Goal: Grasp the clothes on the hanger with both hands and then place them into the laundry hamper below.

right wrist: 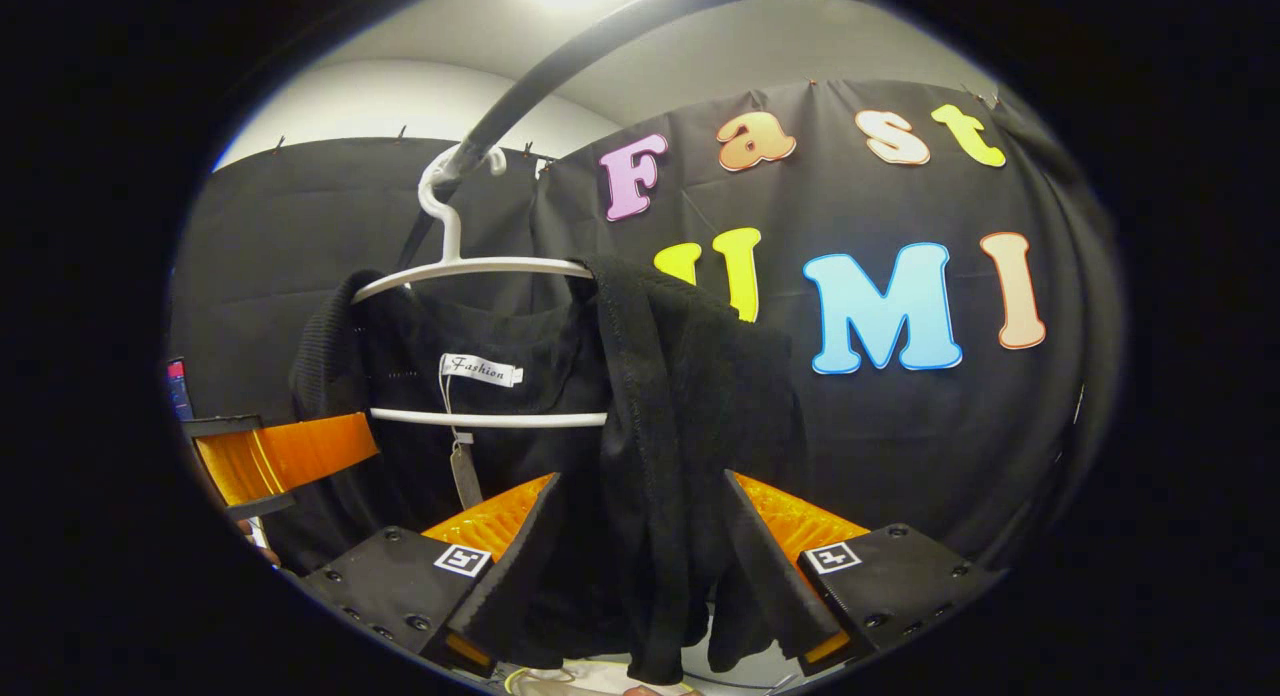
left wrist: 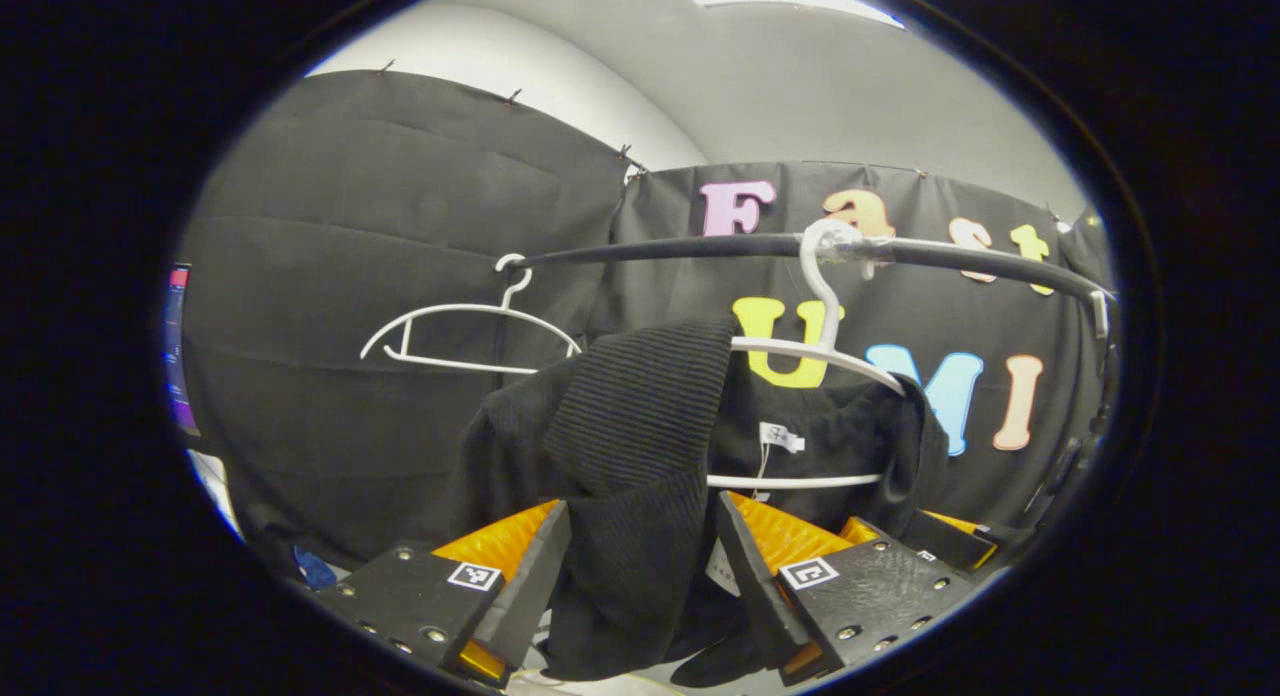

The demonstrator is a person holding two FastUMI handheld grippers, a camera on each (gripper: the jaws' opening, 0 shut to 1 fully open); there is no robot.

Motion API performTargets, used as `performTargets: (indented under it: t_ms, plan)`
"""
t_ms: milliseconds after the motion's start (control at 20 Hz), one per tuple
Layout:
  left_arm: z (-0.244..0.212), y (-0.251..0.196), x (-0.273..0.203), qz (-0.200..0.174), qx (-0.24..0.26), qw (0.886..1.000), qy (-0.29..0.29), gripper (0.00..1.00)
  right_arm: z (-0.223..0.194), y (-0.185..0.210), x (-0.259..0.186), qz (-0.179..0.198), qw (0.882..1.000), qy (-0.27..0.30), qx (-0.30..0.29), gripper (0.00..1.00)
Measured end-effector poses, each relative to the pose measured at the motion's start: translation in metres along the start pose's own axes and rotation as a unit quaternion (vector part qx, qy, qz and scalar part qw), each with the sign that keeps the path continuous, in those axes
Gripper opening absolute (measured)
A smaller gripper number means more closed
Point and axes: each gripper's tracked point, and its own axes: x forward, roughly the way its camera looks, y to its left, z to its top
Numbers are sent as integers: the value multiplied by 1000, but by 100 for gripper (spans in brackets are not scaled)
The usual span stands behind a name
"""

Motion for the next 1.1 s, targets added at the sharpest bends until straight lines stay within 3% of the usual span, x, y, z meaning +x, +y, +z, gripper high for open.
performTargets:
  t_ms: [200,250,300,400,600,650,800,850,900,1100]
  plan:
    - [-6,7,14,29,7,1000,7,85,0,-4,13,-14,1000,-3,-3,98]
    - [-7,8,17,32,7,999,8,86,-1,-8,16,-22,1000,-3,-10,93]
    - [-8,10,20,36,9,999,9,86,-2,-10,20,-26,1000,-3,-15,98]
    - [-11,14,23,45,12,999,11,86,-4,-14,26,-33,999,-5,-16,98]
    - [-11,24,30,49,10,999,14,86,-4,-19,34,-34,999,-11,-10,98]
    - [-12,26,31,49,11,999,15,86,-3,-23,36,-35,999,-15,-13,93]
    - [-13,27,35,44,17,999,16,86,0,-27,42,-30,999,-22,-14,90]
    - [-10,29,35,45,18,999,10,70,2,-29,44,-30,999,-26,-14,87]
    - [-9,28,36,39,15,999,9,54,2,-31,47,-27,999,-27,-13,76]
    - [-6,35,38,32,18,999,3,30,3,-36,49,-17,999,-32,10,27]
